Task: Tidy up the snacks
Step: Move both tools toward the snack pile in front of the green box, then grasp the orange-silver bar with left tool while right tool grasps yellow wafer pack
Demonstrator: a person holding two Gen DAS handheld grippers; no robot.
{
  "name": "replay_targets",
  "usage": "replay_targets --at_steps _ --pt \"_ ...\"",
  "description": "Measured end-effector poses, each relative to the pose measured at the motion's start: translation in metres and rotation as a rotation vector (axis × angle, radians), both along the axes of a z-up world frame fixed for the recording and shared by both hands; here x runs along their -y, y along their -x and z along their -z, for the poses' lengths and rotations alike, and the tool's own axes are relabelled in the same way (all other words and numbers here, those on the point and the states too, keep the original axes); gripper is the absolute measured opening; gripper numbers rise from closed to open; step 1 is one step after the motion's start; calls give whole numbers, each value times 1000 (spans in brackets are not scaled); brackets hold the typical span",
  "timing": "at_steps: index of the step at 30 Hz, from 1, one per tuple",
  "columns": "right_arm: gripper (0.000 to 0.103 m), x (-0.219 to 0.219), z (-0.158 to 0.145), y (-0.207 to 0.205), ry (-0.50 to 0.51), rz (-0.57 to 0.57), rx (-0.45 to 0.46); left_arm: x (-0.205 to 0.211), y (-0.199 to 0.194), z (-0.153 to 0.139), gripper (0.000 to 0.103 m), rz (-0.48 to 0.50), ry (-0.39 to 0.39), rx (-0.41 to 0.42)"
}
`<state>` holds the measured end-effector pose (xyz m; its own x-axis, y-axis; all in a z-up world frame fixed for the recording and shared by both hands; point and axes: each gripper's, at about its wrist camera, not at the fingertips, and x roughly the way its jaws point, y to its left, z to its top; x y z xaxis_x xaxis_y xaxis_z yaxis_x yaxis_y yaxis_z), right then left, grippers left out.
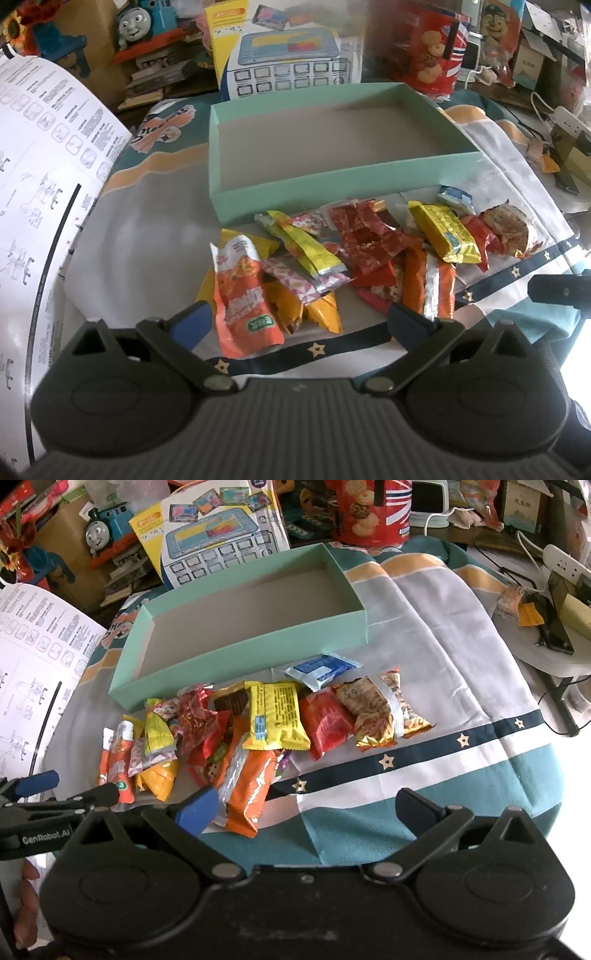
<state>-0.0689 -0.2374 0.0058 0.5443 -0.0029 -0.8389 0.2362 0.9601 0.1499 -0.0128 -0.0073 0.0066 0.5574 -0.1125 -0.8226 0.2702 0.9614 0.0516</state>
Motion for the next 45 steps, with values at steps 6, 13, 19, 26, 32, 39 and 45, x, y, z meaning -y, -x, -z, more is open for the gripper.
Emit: replay_targets --at_steps 6,13,19,26,32,39,45 --pt "103 1 1 2 -2 9 7 2 1 0 103 4 0 3" --pt "103 3 4 2 -8 16 3 0 0 1 103 2 1 -3" --pt "103 6 8 3 -14 24 -4 3 1 5 103 13 3 -12" --pt "103 13 17 5 -28 40 -22 12 -3 15 103 51 -8 -47" --pt "103 23 27 4 -38 55 -35 33 -15 30 103 110 -24 -78" --pt "103 51 39 -1 -68 108 -16 68 -31 52 103 193 -1 -146" --pt "96 67 34 -10 -98 120 68 103 -39 70 96 238 38 -195"
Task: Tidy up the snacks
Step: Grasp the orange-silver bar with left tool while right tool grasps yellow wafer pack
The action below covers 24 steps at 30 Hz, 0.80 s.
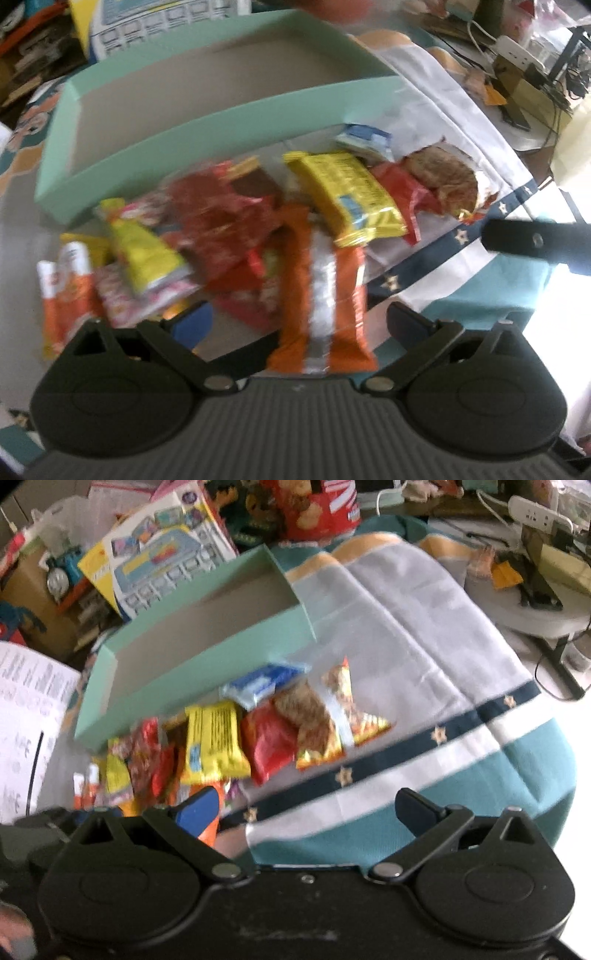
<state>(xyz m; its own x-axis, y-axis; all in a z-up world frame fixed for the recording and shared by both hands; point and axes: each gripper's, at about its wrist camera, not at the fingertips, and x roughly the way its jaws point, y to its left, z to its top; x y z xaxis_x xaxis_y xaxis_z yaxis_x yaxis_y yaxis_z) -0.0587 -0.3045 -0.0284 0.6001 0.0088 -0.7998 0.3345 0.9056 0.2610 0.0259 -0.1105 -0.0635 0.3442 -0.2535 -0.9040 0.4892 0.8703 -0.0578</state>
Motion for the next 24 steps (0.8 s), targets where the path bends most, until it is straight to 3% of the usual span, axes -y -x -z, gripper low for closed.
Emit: replay_targets --at_steps 3,4,5,6,7,10,16,24 --pt "87 3 -2 -9 -24 -16 26 15 2 5 78 31 -6 9" --pt "83 5 -2 -12 -33 -25 31 18 2 6 69 40 -2 10" --pt "80 5 -2 -16 -41 -36 34 20 3 8 50 47 3 12" --pt "72 4 -2 -20 -53 -54 42 22 3 9 43 50 -3 15" --pt "64 2 -2 -25 -67 -76 52 22 2 10 44 56 3 9" --pt "55 -8 -2 -39 -93 -143 77 16 -1 9 44 43 43 -13" --pt "54 -35 11 -82 -92 -260 35 -5 -6 10 44 21 93 -53" --pt "54 -57 34 -122 -65 -286 -38 -14 -15 15 47 19 131 -80"
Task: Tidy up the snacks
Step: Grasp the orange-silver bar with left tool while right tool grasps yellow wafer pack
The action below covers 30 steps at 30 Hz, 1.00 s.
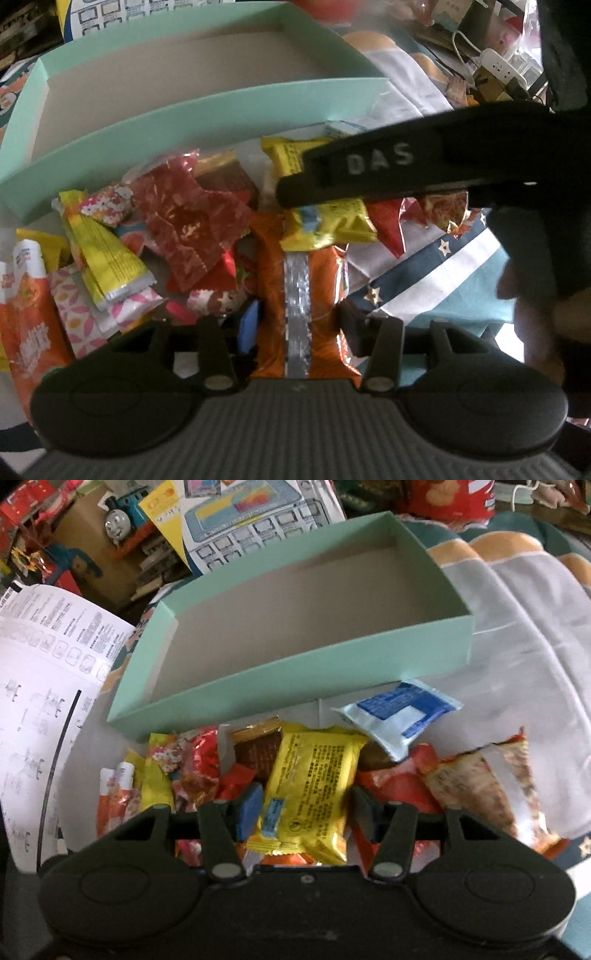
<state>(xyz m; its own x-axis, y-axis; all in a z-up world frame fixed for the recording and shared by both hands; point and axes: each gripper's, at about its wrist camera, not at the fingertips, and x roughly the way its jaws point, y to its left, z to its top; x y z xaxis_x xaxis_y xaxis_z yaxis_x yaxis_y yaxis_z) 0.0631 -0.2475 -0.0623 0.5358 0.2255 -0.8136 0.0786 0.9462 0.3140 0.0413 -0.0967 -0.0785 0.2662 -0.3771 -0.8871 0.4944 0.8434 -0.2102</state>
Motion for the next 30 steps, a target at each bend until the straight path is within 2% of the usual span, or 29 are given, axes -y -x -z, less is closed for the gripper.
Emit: replay_targets --at_steps 3,5,8,10,14,15,17,19,21,25,30 --pt "50 -9 1 -4 27 -4 14 -5 -1 -4 44 5 13 7" --pt "48 -9 -5 -2 6 3 21 -9 0 -10 42 10 17 29" --pt "41 2 -16 6 -32 6 30 -20 0 -24 42 14 53 40" --pt "22 5 -22 8 -51 6 33 -26 1 -31 41 12 66 54" --pt "22 -1 -20 9 10 -18 19 -26 3 -31 41 7 44 40" --pt "23 -1 -19 10 13 -19 15 -23 3 -29 41 5 34 34" --pt "31 -4 -18 12 65 -11 17 -24 5 -23 42 3 20 18" --pt "56 -10 -19 13 146 -6 34 -25 4 -17 42 -2 13 3" --pt "69 -15 -21 16 176 -11 55 -26 7 -14 43 -1 4 9" --pt "69 -28 -21 14 188 -74 70 -28 7 -10 44 -5 8 6" --pt "69 -49 -1 1 230 -138 31 -34 3 -6 47 -21 18 -11"
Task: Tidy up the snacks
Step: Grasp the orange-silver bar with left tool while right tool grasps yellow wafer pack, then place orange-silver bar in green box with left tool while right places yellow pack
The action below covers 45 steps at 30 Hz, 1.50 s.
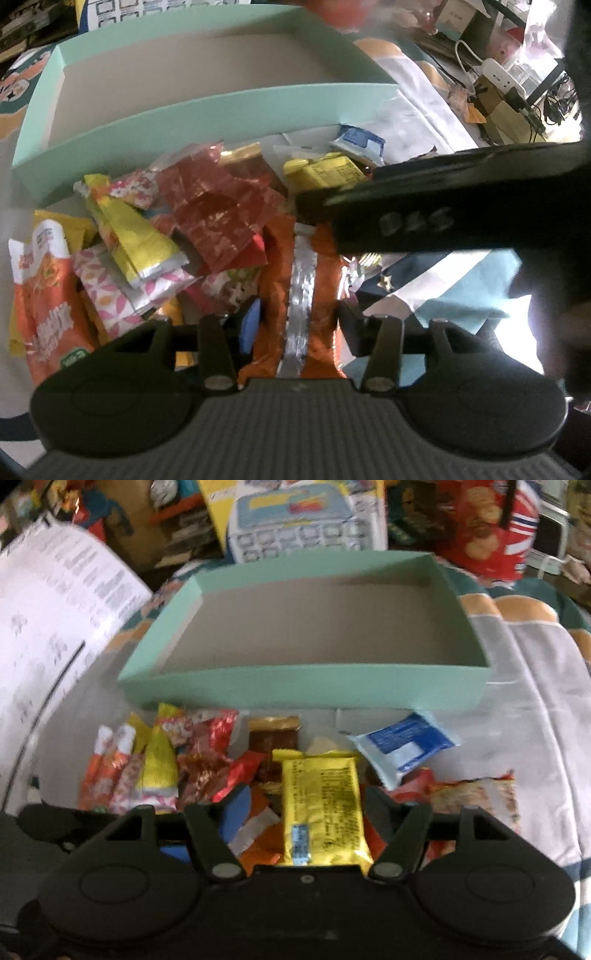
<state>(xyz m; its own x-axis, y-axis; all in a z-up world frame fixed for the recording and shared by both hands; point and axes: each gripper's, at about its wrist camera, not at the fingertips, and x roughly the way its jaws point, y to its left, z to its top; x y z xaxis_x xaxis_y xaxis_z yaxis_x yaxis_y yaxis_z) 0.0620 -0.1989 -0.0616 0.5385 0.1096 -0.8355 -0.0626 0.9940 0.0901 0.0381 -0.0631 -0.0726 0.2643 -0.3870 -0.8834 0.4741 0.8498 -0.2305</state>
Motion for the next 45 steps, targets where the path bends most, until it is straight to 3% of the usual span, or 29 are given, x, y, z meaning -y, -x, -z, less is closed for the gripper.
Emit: replay_targets --at_steps 2,3,9,17,23,30,32,37,45 --pt "64 1 11 -2 -12 2 -34 -1 -1 2 50 -5 0 -5" --pt "46 3 16 -3 -24 12 -42 -2 -1 2 50 -7 -3 -6" --pt "47 20 7 10 -131 59 -21 8 1 5 53 20 -48 4" --pt "47 51 -10 25 -178 119 20 33 10 3 47 70 -100 65" --pt "47 67 -19 36 -221 160 62 23 11 -24 47 30 -32 97" --pt "47 88 -52 32 -241 173 142 11 -7 -69 47 -37 32 157" --pt "47 96 -60 21 -227 179 158 6 -25 -81 47 -61 51 163" --pt "47 121 -75 -31 -196 190 173 12 -87 -96 48 -109 14 210" --pt "47 136 -68 -173 -143 164 119 46 -214 -67 48 -213 19 160"
